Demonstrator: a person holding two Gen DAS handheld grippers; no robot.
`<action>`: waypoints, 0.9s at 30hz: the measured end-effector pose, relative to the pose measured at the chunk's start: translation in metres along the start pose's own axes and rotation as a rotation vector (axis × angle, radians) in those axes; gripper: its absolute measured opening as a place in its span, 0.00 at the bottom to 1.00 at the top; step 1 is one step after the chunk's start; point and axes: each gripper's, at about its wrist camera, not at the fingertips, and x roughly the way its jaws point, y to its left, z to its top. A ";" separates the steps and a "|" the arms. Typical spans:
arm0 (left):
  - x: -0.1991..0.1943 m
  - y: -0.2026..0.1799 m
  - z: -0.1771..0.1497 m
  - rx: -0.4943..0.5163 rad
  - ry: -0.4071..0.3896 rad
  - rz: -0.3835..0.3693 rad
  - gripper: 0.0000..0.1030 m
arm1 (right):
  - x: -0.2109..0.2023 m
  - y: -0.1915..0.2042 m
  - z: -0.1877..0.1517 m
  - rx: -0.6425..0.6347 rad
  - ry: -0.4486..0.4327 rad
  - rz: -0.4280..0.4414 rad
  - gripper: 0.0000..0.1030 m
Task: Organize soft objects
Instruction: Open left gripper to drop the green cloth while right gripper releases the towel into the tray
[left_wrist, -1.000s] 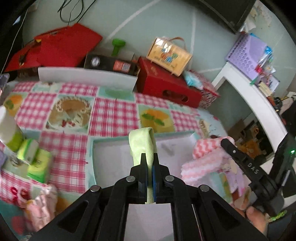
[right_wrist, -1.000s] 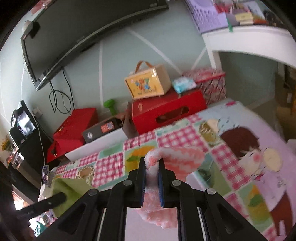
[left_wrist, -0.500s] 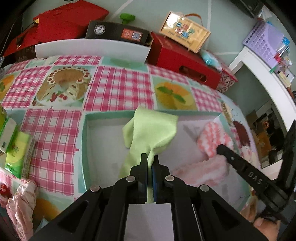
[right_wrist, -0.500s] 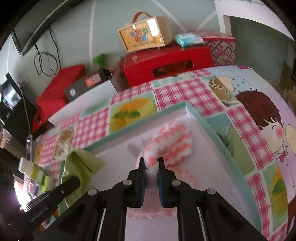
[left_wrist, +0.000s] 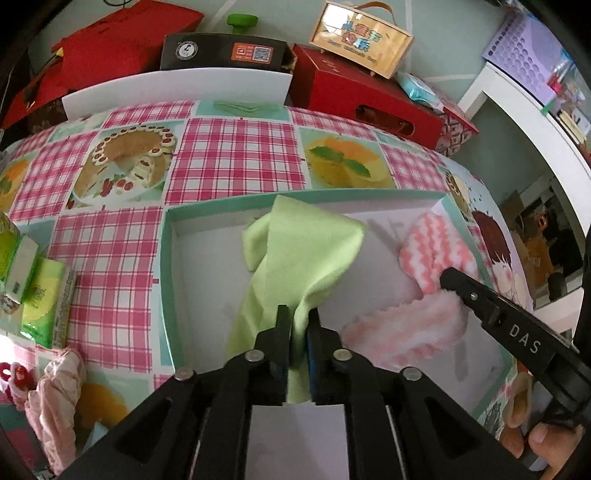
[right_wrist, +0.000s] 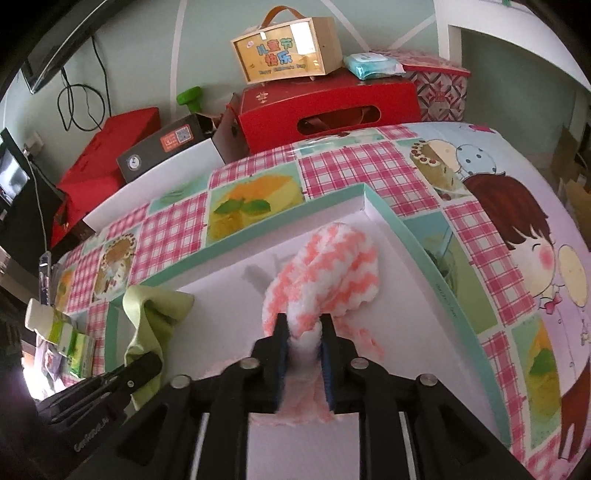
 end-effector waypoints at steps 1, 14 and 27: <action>-0.001 -0.002 0.000 0.001 0.003 0.002 0.23 | -0.002 0.001 0.000 -0.007 0.000 -0.006 0.29; -0.045 0.004 0.003 -0.027 -0.070 0.020 0.64 | -0.044 0.016 0.004 -0.063 -0.077 -0.061 0.55; -0.050 0.039 0.003 -0.110 -0.114 0.200 0.88 | -0.034 0.023 -0.005 -0.064 -0.004 -0.092 0.84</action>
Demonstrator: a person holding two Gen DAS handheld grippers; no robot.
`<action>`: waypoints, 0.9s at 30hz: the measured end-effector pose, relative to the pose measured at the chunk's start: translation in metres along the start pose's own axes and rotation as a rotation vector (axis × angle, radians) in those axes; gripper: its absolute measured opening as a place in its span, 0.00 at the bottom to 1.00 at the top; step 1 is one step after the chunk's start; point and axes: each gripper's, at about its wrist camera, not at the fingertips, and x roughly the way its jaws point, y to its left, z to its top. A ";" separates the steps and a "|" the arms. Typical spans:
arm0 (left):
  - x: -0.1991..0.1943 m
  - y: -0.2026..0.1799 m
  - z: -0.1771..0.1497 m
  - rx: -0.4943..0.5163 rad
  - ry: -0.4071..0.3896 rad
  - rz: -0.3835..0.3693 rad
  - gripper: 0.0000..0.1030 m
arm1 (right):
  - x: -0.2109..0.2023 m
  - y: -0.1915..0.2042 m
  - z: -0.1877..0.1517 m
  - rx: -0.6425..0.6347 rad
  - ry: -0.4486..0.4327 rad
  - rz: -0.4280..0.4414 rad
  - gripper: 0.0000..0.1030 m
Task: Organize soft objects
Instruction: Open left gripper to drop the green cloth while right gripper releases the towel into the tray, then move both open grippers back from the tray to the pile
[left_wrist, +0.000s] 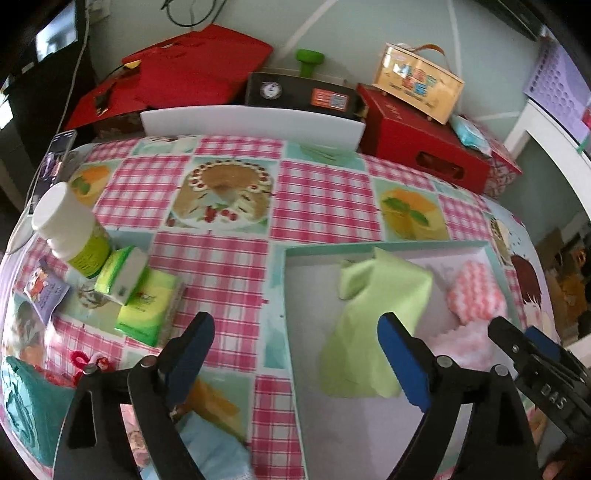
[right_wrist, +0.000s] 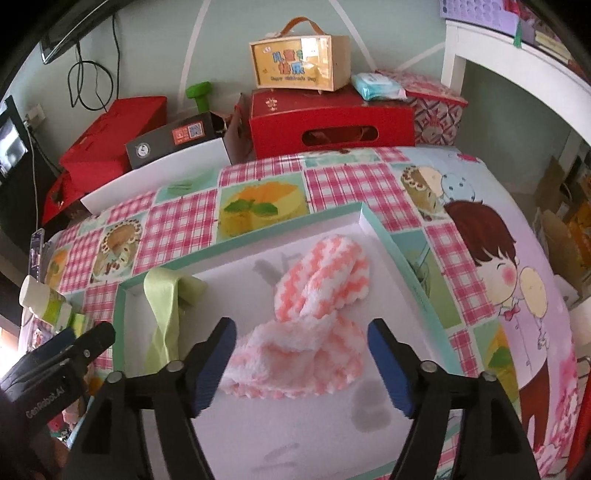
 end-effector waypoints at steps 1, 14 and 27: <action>0.000 0.001 0.000 -0.005 0.000 0.003 0.88 | 0.000 0.000 0.000 0.002 -0.001 -0.003 0.86; -0.004 0.008 0.002 -0.046 -0.079 -0.005 0.98 | -0.010 0.002 0.003 0.014 -0.086 -0.011 1.00; -0.026 0.017 0.009 -0.039 -0.200 -0.027 0.98 | -0.020 0.008 0.006 0.007 -0.126 -0.026 1.00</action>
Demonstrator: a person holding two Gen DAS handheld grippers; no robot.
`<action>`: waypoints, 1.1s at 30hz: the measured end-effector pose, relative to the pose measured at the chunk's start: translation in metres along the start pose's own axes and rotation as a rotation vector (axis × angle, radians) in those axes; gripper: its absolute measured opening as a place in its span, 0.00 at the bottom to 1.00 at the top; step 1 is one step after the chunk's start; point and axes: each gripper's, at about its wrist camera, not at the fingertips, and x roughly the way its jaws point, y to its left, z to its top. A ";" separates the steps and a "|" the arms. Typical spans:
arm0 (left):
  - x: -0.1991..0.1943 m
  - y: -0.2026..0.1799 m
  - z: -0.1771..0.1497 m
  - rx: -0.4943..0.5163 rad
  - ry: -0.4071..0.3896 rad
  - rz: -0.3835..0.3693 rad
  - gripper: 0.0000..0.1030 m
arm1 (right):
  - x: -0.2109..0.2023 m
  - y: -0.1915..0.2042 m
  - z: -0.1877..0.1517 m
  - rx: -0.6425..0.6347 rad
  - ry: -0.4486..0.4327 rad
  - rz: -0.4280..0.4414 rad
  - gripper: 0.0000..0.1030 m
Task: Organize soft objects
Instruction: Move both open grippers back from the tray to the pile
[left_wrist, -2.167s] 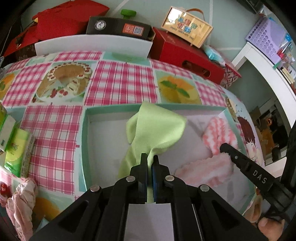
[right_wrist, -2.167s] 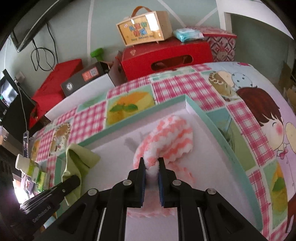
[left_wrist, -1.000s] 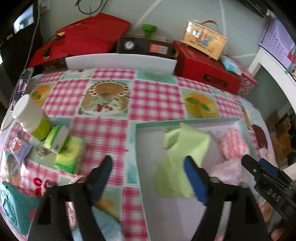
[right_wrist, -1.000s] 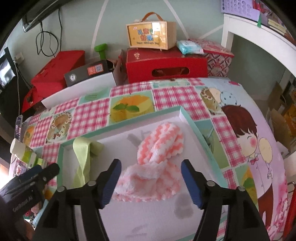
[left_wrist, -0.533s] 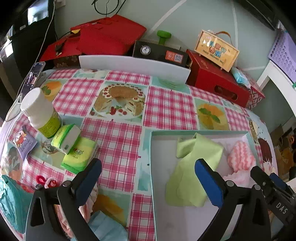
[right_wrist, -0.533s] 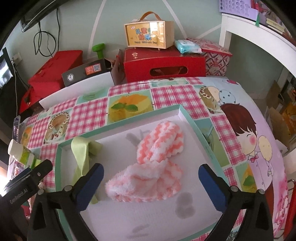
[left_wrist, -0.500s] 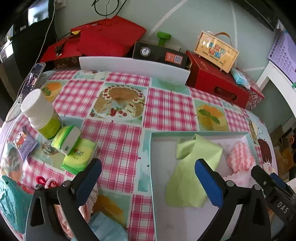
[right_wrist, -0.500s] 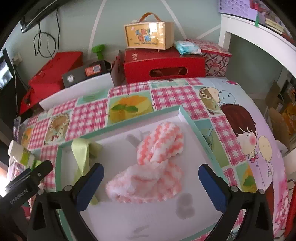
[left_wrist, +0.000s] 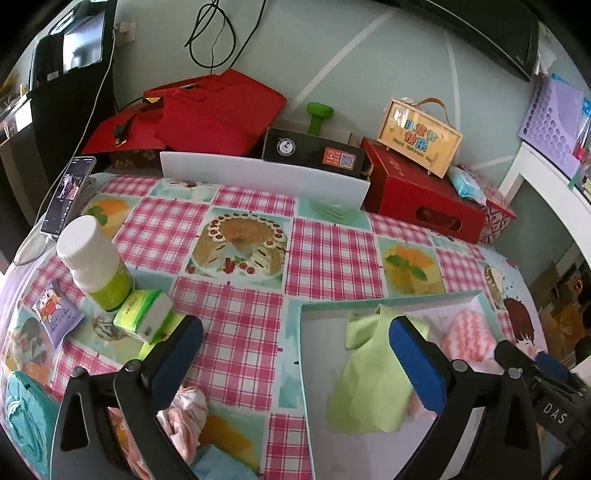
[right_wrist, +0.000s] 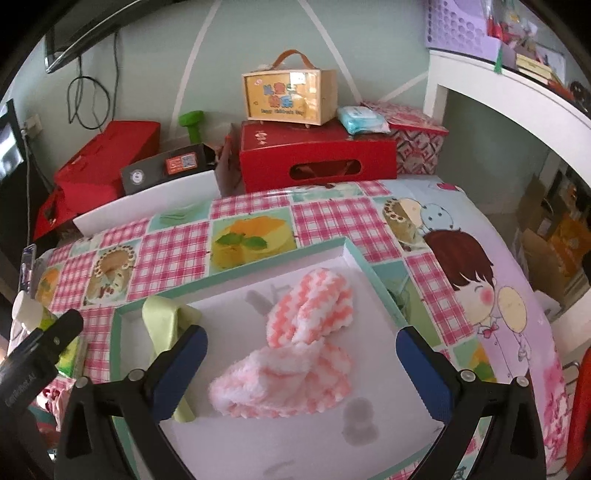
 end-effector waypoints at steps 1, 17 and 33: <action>-0.001 0.003 0.001 -0.002 0.004 -0.011 0.98 | 0.002 0.000 0.000 0.012 0.014 0.032 1.00; -0.040 0.081 0.022 -0.117 -0.035 0.071 0.98 | -0.009 0.059 0.000 -0.056 -0.064 0.186 1.00; -0.081 0.183 0.009 -0.264 -0.042 0.194 0.98 | -0.024 0.158 -0.030 -0.296 0.015 0.405 1.00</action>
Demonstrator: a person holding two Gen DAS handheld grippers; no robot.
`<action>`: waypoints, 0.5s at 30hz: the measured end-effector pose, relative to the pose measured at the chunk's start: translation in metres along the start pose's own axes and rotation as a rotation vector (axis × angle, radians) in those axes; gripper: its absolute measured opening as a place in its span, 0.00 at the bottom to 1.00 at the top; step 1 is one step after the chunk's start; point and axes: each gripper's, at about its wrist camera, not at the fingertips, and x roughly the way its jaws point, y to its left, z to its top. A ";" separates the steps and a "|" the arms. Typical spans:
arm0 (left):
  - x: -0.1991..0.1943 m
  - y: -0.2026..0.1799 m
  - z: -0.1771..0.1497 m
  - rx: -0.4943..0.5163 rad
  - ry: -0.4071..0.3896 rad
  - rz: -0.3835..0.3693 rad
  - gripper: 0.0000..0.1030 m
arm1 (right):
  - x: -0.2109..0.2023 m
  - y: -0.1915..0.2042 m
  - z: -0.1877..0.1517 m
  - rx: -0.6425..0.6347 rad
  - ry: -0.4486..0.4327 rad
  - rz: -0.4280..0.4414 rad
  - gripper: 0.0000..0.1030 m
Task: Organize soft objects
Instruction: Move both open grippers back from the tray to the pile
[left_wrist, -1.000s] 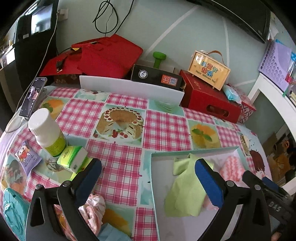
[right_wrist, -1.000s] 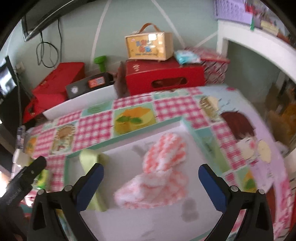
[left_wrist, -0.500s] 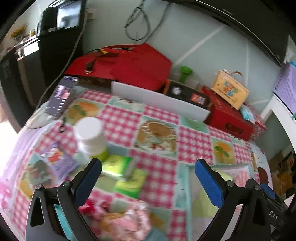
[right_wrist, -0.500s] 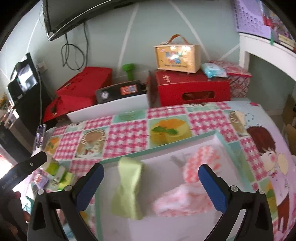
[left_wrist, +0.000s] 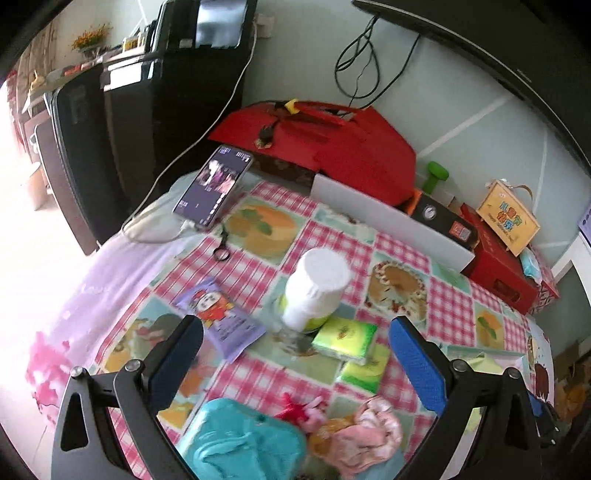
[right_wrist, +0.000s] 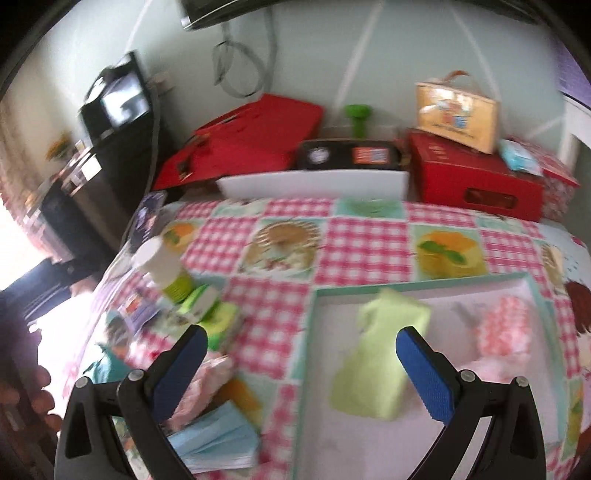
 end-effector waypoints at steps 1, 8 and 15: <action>0.003 0.006 -0.002 -0.006 0.020 0.004 0.98 | 0.004 0.006 -0.002 -0.011 0.014 0.020 1.00; 0.019 0.046 -0.007 -0.062 0.132 -0.020 0.98 | 0.031 0.041 -0.017 -0.090 0.108 0.100 1.00; 0.053 0.074 0.010 -0.053 0.286 -0.047 0.97 | 0.056 0.056 -0.032 -0.113 0.192 0.138 0.95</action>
